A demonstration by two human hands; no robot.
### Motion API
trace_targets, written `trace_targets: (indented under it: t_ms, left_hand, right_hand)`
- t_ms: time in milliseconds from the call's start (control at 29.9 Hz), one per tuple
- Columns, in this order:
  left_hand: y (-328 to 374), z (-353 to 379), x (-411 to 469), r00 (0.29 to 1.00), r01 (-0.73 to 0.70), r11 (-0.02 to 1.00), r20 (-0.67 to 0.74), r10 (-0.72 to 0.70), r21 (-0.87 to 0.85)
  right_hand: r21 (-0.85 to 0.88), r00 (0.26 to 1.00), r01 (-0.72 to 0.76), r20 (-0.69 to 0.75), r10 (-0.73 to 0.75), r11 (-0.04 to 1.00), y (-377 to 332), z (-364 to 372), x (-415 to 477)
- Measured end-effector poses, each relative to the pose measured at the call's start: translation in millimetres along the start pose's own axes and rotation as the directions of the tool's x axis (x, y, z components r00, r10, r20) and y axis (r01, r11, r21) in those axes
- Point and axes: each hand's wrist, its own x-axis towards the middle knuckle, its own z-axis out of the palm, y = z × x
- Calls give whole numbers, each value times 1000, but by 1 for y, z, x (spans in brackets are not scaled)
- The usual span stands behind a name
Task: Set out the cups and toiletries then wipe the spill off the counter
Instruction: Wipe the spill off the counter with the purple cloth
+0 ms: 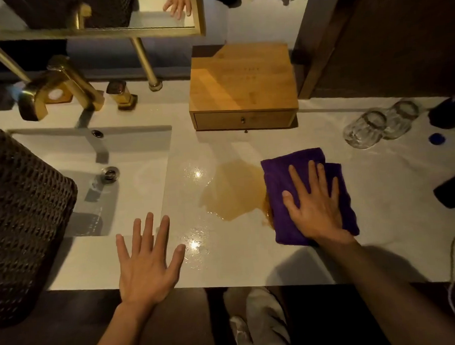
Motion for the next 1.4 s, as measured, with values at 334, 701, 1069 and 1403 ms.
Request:
trace_targets:
  t_ms: [334, 701, 1069, 1403]
  left_hand:
    - [1, -2, 1, 1000, 27, 999, 6, -27, -29]
    - [5, -8, 0, 998, 56, 998, 14, -56, -25]
    - [1, -2, 1, 998, 64, 998, 15, -64, 14]
    - [1, 0, 3, 998, 62, 998, 15, -62, 26]
  right_hand:
    - [29, 989, 129, 72, -131, 991, -28, 8, -38]
    - [-31, 985, 101, 147, -95, 994, 32, -20, 30]
    - [-74, 862, 495, 164, -479, 866, -76, -14, 125]
    - [-69, 400, 915, 255, -880, 396, -128, -14, 154]
